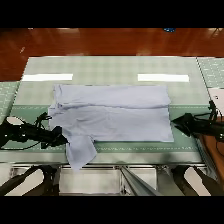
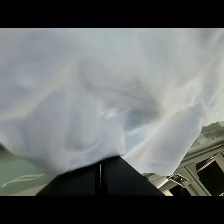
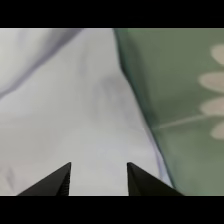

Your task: Fold the shirts.

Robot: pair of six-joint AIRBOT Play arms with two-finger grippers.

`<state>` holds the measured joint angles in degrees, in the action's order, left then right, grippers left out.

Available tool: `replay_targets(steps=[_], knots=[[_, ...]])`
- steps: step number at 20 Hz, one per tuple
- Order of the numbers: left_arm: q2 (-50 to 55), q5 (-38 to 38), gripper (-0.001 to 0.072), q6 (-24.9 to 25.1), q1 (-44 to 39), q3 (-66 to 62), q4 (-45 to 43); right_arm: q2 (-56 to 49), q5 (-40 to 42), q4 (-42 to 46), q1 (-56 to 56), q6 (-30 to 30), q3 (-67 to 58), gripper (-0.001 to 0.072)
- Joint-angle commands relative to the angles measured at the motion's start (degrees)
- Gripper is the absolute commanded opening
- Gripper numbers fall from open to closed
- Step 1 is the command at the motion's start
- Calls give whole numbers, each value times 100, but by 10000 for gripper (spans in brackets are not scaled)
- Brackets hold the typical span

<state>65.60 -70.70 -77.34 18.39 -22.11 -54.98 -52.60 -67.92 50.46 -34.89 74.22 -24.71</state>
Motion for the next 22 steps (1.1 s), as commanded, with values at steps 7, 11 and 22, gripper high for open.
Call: replay_targets(steps=[7, 11, 22], knots=[[24, 42, 16, 76, -81, 4, 105, -101, -511, 1270, -96, 824, 365, 408], [24, 39, 16, 79, -79, 7, 127, -616, -63, 527, -94, 407, 363, 408], [-125, -90, 16, 461, 24, -544, 732, -1097, -511, -857, -94, -955, -181, 26]])
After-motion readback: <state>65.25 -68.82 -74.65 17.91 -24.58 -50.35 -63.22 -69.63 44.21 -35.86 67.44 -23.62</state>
